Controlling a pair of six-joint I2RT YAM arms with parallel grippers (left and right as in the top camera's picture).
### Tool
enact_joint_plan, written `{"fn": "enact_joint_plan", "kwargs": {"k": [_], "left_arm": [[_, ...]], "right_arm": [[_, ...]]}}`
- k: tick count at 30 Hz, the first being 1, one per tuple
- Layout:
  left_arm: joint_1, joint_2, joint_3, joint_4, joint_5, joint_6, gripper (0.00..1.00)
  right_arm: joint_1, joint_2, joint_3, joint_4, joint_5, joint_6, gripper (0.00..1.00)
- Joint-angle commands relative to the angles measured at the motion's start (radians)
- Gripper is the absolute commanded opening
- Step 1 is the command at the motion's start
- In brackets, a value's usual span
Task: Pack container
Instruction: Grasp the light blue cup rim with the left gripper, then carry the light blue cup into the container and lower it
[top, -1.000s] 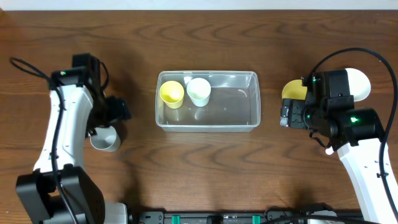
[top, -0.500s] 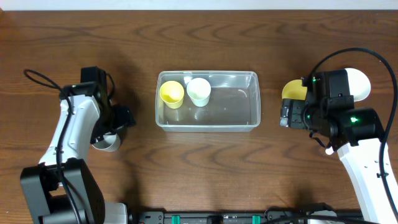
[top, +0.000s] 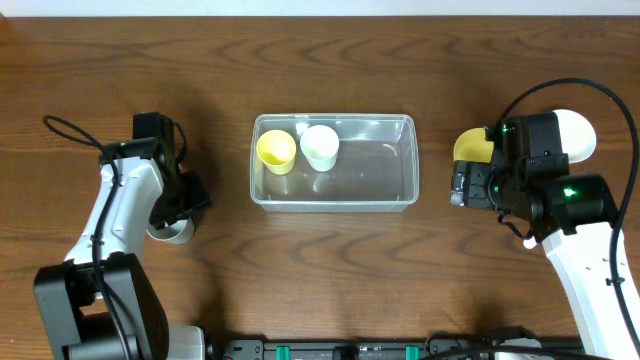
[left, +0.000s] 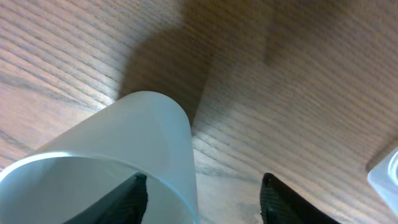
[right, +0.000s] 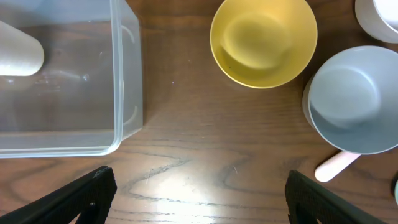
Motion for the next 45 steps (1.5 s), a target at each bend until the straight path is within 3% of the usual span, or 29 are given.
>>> {"fn": "enact_joint_plan", "kwargs": {"k": [1,3,7,13,20,25,35,40,45], "left_arm": [[0.001,0.002,-0.002,-0.003,-0.005,0.003,0.54],[0.001,0.002,-0.002,-0.006,-0.005,0.003,0.51],[0.001,0.002,-0.002,-0.006,-0.005,0.003,0.34],[0.001,0.002,-0.002,-0.007,-0.005,0.003,0.29],[0.0,0.002,-0.002,-0.014,-0.005,0.003,0.12],[0.001,0.002,-0.002,-0.014,-0.005,0.003,0.06],[-0.003,-0.008,0.049,-0.035,-0.013,0.03,0.06],[-0.07,-0.058,0.262,-0.167,-0.013,0.065,0.06],[-0.243,-0.092,0.508,-0.256,-0.013,0.149,0.06]], "right_arm": [[-0.006,0.001,0.008,-0.001,0.006,0.0,0.89],[-0.006,0.001,0.008,0.0,0.006,0.0,0.89],[-0.006,0.001,0.009,0.0,0.006,0.0,0.89],[-0.006,0.001,0.009,-0.001,0.006,0.0,0.88],[-0.006,0.001,0.009,-0.001,0.006,0.0,0.88],[-0.006,0.001,0.009,-0.001,0.006,0.0,0.88],[-0.006,0.001,0.009,0.002,0.006,0.0,0.88],[-0.006,0.001,0.009,0.003,0.006,0.001,0.88],[-0.006,0.001,0.009,0.018,0.006,0.01,0.88]]}}
